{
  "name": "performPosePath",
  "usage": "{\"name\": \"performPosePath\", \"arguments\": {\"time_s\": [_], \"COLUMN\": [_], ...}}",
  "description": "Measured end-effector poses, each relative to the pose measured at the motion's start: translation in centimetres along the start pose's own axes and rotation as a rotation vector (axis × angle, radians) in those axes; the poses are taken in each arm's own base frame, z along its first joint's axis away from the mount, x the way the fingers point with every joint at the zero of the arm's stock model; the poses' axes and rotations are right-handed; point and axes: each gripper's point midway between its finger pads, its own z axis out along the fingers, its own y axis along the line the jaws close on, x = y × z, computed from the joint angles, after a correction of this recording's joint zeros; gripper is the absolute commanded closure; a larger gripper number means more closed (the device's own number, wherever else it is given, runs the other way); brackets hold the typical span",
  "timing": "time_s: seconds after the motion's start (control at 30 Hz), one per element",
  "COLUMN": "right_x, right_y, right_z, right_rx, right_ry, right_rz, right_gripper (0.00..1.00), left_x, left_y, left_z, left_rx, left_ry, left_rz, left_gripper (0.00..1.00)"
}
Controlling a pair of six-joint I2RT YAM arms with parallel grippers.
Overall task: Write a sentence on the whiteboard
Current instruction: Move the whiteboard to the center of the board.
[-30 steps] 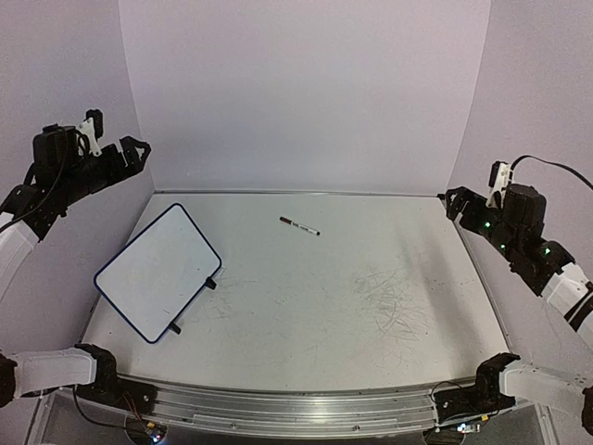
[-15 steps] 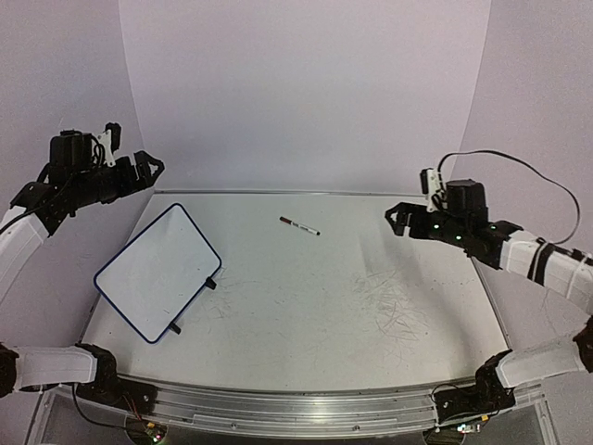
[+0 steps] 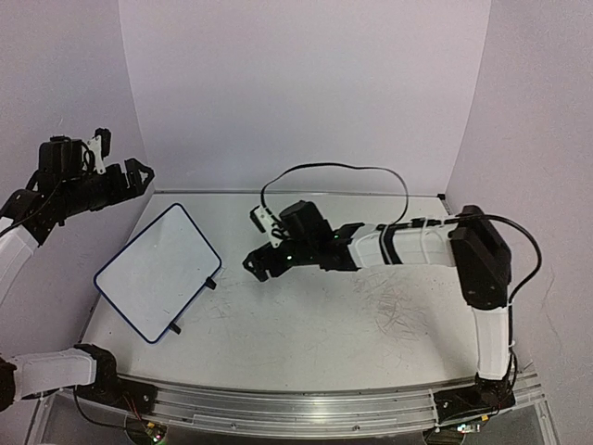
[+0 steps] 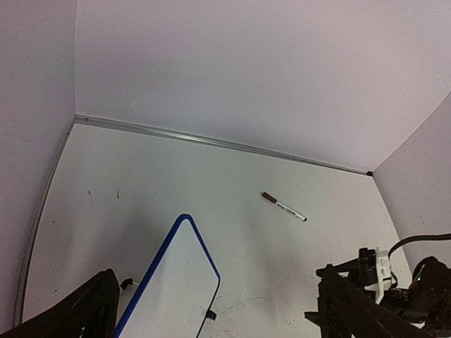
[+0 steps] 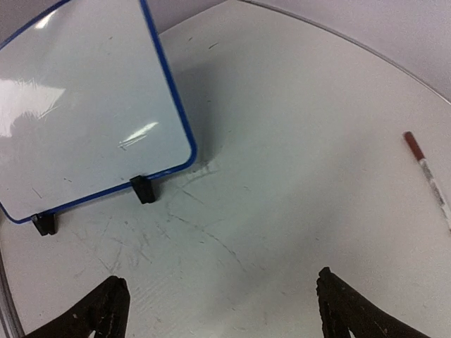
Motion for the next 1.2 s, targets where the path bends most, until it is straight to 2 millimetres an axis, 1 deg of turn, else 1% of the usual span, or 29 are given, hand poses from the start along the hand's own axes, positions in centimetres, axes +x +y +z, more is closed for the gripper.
{"name": "performPosePath", "arguments": {"time_s": [0.1, 0.2, 0.27, 0.37, 0.47, 0.67, 0.77, 0.93, 1.03, 1.1, 1.2], "right_x": [1.2, 2.7, 3.4, 3.4, 3.7, 4.5, 4.8, 4.4, 4.5, 4.6, 4.7], "right_y": [2.9, 4.8, 5.6, 6.5, 6.5, 6.2, 6.2, 6.7, 7.0, 7.1, 7.3], "right_z": [3.5, 6.1, 7.5, 9.6, 11.1, 13.2, 13.7, 14.6, 14.9, 15.2, 15.5], "right_rx": [-0.036, -0.048, -0.050, -0.046, -0.032, -0.015, -0.019, -0.043, -0.053, -0.060, -0.067], "right_ry": [0.045, 0.085, 0.111, 0.112, 0.119, 0.137, 0.144, 0.128, 0.124, 0.121, 0.116], "right_rz": [-0.049, -0.085, -0.097, -0.103, -0.099, -0.087, -0.083, -0.074, -0.070, -0.069, -0.066], "right_gripper": [0.12, 0.15, 0.17, 0.19, 0.22, 0.31, 0.38, 0.46, 0.51, 0.56, 0.61], "left_x": [1.0, 2.4, 3.5, 4.8, 5.2, 5.2, 4.9, 4.6, 4.4, 4.4, 4.3], "left_y": [1.2, 2.2, 2.8, 3.4, 3.5, 3.0, 2.7, 2.4, 2.3, 2.3, 2.3], "left_z": [0.5, 1.7, 2.7, 3.5, 3.7, 3.5, 3.1, 2.6, 2.4, 2.3, 2.3], "left_rx": [-0.057, -0.106, -0.133, -0.158, -0.161, -0.136, -0.121, -0.108, -0.103, -0.102, -0.101], "left_ry": [0.037, 0.100, 0.150, 0.206, 0.220, 0.222, 0.213, 0.196, 0.190, 0.187, 0.186], "left_rz": [-0.004, -0.008, -0.009, -0.011, -0.012, -0.014, -0.015, -0.014, -0.014, -0.013, -0.013], "left_gripper": [0.01, 0.01, 0.01, 0.00, 0.01, 0.01, 0.01, 0.01, 0.00, 0.01, 0.01]}}
